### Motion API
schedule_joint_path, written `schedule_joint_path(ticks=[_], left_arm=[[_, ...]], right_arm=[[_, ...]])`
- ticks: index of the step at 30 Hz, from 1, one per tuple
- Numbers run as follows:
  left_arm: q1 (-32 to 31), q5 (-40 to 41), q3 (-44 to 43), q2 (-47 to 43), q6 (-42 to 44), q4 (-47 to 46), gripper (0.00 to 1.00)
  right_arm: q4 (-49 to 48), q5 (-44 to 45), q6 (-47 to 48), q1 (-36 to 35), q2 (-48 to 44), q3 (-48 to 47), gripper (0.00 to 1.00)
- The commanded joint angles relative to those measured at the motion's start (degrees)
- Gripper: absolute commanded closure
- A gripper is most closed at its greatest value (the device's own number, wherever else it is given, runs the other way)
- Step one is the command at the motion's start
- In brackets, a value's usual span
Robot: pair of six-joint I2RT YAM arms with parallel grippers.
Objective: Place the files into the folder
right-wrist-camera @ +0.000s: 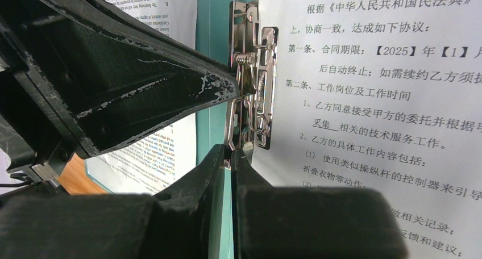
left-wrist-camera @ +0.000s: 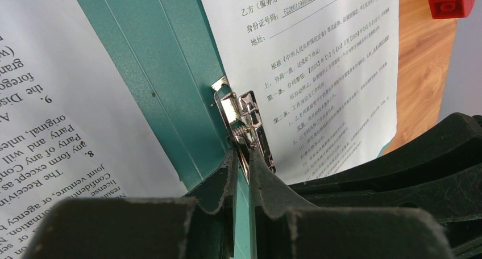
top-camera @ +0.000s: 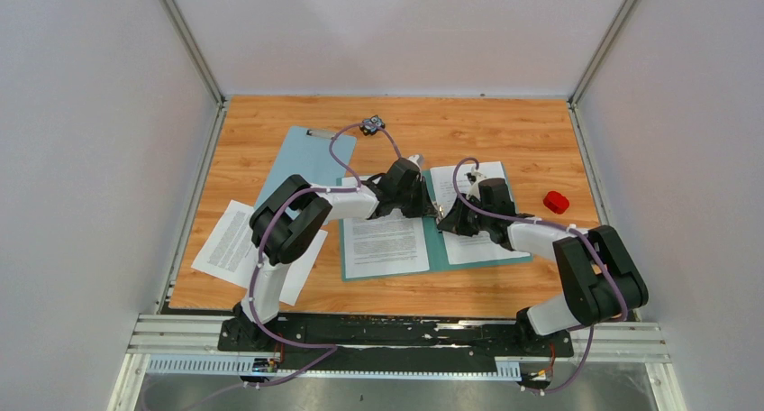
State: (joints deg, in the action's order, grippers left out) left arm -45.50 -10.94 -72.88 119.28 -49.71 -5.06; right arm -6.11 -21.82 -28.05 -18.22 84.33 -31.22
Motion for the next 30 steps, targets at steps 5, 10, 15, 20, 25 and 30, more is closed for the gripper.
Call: schedule_joint_path(ticks=[5, 10, 15, 20, 25, 30], left_arm=[[0.5, 7.0, 1.5, 3.7, 4.5, 10.1, 0.94], [0.5, 7.7, 1.3, 3.5, 4.8, 10.6, 0.94], [0.5, 7.9, 1.2, 3.4, 5.1, 10.7, 0.94], [0.4, 7.6, 1.7, 3.4, 4.7, 9.8, 0.94], [0.3, 7.1, 2.5, 3.5, 3.8, 8.7, 0.95], [0.1, 6.2, 3.1, 3.1, 3.1, 7.6, 0.94]], right_arm=[[4.6, 9.1, -0.4, 0.2, 2.2, 3.0, 0.98], [4.1, 10.9, -2.8, 0.1, 0.8, 4.4, 1.00], [3.9, 11.6, -2.6, 0.0, 1.5, 4.2, 1.00], [-1.4, 8.8, -3.1, -1.9, 2.7, 5.8, 1.00], [-7.0, 4.7, -4.2, -2.2, 4.1, 7.2, 1.00], [-5.7, 4.0, -3.0, -2.2, 4.0, 5.2, 1.00]])
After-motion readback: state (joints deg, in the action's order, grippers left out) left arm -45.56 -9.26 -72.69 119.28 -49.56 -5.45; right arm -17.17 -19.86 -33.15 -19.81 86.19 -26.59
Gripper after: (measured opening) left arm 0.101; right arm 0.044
